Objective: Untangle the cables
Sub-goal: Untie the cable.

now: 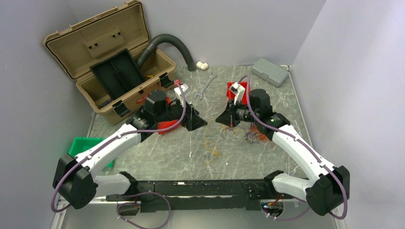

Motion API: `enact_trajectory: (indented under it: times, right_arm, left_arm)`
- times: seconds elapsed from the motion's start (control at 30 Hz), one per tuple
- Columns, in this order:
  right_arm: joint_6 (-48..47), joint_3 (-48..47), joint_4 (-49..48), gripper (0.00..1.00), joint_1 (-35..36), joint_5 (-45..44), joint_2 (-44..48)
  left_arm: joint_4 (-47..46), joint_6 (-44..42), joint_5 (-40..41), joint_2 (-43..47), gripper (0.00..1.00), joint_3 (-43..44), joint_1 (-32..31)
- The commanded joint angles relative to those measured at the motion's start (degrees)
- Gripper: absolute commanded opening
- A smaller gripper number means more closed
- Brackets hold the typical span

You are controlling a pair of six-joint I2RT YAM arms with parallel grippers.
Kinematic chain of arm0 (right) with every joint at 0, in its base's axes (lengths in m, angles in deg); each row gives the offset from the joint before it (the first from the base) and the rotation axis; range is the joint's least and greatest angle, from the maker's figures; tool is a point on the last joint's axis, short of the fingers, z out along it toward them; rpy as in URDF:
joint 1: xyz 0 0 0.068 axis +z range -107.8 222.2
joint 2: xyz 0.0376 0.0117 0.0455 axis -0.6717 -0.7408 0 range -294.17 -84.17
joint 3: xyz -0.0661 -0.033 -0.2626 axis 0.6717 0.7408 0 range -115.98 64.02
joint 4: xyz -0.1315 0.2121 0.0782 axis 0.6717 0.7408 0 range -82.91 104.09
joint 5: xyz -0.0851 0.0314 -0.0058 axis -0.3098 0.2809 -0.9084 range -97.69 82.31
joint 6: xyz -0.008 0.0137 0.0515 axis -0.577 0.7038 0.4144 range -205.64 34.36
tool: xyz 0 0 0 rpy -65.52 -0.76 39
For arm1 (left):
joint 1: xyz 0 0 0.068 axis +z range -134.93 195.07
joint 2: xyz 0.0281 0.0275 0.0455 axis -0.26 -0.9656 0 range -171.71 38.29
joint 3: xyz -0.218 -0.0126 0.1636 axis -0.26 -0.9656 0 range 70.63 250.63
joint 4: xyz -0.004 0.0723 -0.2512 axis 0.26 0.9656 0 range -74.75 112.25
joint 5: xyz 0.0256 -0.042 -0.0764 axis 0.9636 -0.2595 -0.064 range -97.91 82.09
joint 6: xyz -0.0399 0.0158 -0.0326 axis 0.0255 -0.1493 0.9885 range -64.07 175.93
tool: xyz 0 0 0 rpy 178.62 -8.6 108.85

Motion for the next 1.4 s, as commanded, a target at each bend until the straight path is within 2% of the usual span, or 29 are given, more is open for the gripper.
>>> enact_trajectory:
  times: [0.0,0.2,0.3,0.37,0.4,0.47,0.5,0.6,0.63,0.67,0.73,0.87,1.1,1.27,1.37]
  right_arm:
    - [-0.12,-0.99,-2.71,0.00,0.21,1.93,0.72]
    - [1.15,-0.72,-4.50,0.00,0.30,4.11,1.21]
    - [1.79,-0.42,-5.33,0.00,0.24,5.23,1.45]
    - [1.96,-0.40,-5.51,0.00,0.29,5.77,1.47]
    - [1.96,-0.40,-5.32,0.00,0.29,5.70,1.48]
    - [1.61,-0.48,-4.52,0.00,0.30,4.88,1.73]
    - [1.35,-0.44,-4.09,0.00,0.28,4.20,2.02]
    - [0.69,0.78,-3.04,0.51,0.27,1.34,3.32]
    - [0.38,1.57,-3.03,0.63,0.30,0.54,3.76]
    - [0.04,2.53,-3.14,0.69,0.30,-0.20,4.26]
    - [-0.76,4.70,-4.08,0.75,0.35,-1.30,5.00]
    - [-4.00,8.80,-6.38,0.79,1.41,-5.92,5.06]
    - [-8.12,13.48,-15.27,0.83,8.13,-23.30,4.51]
    - [-7.68,13.54,-20.47,0.80,9.73,-30.38,1.10]
    - [-5.58,13.50,-22.08,0.74,9.88,-33.82,-0.60]
  left_arm:
    - [-3.47,-0.27,-3.02,-1.64,0.84,1.67,-0.36]
    - [-1.94,0.62,-4.14,-6.93,0.80,4.43,-1.95]
    - [-1.46,0.79,-3.86,-10.02,0.73,6.54,-3.61]
    - [-1.16,0.94,-3.35,-11.88,0.57,7.99,-4.35]
    - [-1.20,1.15,-3.25,-12.47,0.43,8.48,-4.49]
    - [-1.20,1.55,-2.00,-12.99,0.06,8.87,-4.44]
    - [-0.51,1.46,-0.41,-12.78,0.00,8.93,-4.42]
    - [0.41,0.94,2.83,-10.89,0.00,7.76,-4.43]
    - [0.58,0.66,3.45,-10.07,0.00,7.24,-4.43]
    - [0.84,0.36,3.88,-9.21,0.00,6.78,-4.38]
    - [1.74,-0.37,4.23,-7.80,0.00,6.22,-4.40]
    - [4.03,-1.48,4.03,-5.58,0.00,5.55,-4.39]
    - [5.03,-1.41,3.33,-3.78,0.00,5.17,-4.36]
    - [5.30,-1.31,3.20,-2.90,0.00,5.00,-4.39]
    - [5.66,-1.30,3.23,-2.32,0.00,4.97,-4.38]
